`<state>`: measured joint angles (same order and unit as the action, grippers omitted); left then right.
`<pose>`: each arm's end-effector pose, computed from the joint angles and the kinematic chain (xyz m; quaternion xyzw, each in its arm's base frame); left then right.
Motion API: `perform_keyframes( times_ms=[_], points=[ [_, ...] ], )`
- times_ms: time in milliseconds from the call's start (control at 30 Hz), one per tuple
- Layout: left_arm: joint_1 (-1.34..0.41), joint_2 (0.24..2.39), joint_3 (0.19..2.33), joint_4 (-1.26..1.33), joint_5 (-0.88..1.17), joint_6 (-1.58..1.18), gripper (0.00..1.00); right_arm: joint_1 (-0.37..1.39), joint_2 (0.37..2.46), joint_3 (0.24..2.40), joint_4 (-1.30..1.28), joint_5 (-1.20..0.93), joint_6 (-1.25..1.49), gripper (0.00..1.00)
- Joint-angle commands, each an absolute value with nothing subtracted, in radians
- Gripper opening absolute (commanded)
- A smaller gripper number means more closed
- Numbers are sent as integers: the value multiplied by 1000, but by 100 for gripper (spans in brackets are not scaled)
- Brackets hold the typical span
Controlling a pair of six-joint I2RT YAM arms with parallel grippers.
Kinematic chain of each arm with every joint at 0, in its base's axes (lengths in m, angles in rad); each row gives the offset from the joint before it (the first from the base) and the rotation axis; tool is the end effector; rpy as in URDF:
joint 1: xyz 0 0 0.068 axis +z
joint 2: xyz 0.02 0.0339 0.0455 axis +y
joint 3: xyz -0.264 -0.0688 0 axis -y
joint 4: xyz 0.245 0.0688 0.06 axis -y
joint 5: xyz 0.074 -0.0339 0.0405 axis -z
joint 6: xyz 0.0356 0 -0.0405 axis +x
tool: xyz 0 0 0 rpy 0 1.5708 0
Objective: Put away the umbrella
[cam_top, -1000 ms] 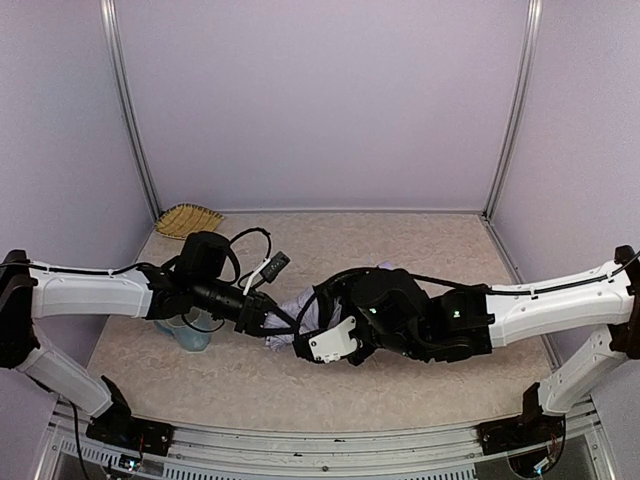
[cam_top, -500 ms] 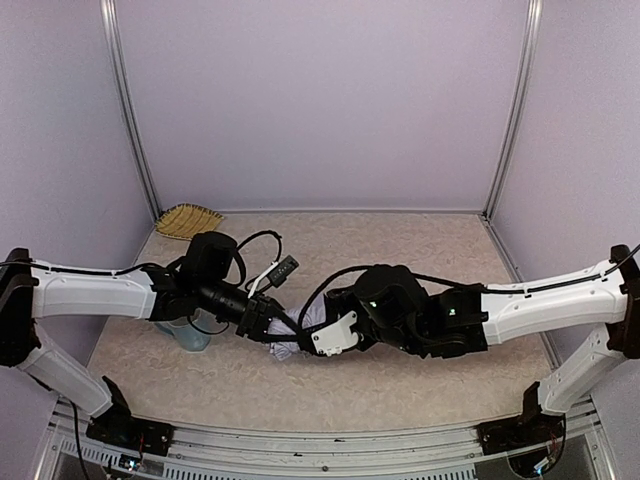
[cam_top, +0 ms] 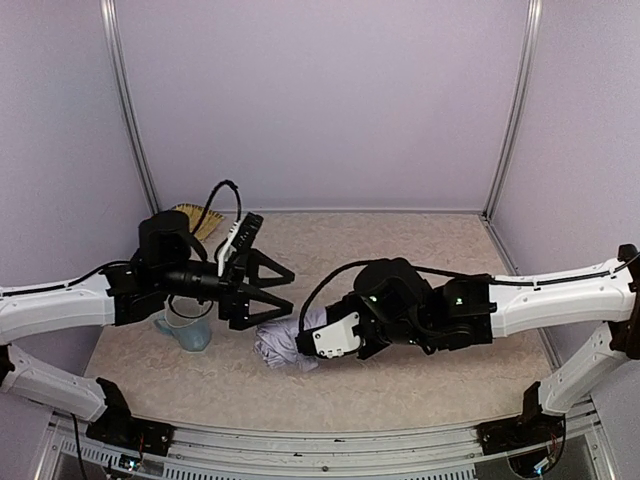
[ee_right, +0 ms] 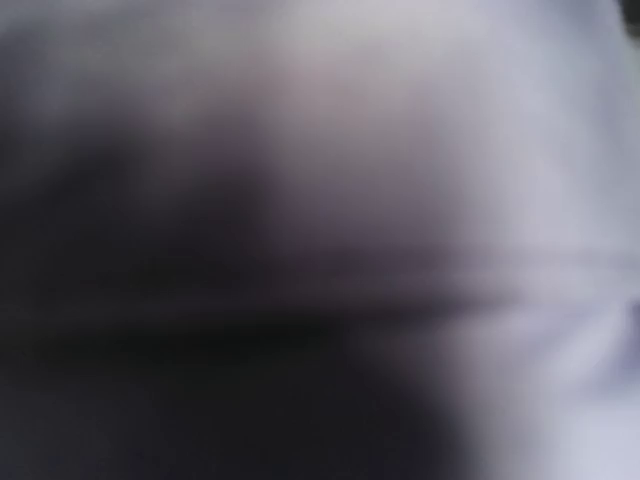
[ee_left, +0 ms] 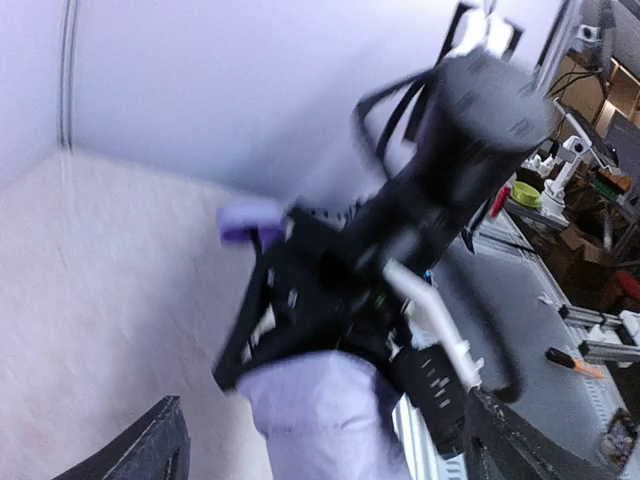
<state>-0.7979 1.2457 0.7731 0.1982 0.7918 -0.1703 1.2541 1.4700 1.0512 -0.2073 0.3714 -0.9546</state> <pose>0.1749 -0.2156 0.2787 0.4485 0.6277 -0.5314 0.3500 0.1146 0.3081 0.2685 -0.7439 0.4686 -0.0959 0.4667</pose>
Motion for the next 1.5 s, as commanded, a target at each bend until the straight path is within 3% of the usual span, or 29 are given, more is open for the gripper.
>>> perform_keyframes(
  times_ms=[0,267,367,567,800,967,1100,1367,1467],
  points=[
    [-814,1017,720,435,674,42,94,1246,1424,1115,-378,156,-788,0],
    [-930,788,697,145,559,413,92,1173,1377,1245,-620,-207,-604,0],
    [-1015,753,688,70,482,498,99,1170,1360,1283,-641,-250,-561,0],
    [-1212,822,683,58,283,647,99,1170,1305,1278,-536,-275,-547,0],
    [-1295,907,727,148,65,788,99,1170,1335,1319,-538,-322,-585,0],
    [-1298,923,743,154,79,829,98,1170,1363,1347,-552,-333,-593,0],
    [-1304,941,761,123,72,834,81,1170,1369,1349,-542,-340,-598,0],
    [-1316,915,750,158,137,847,89,1170,1403,1365,-559,-333,-596,0],
    [-1317,917,750,154,157,842,80,1170,1406,1371,-553,-331,-595,0]
  ],
)
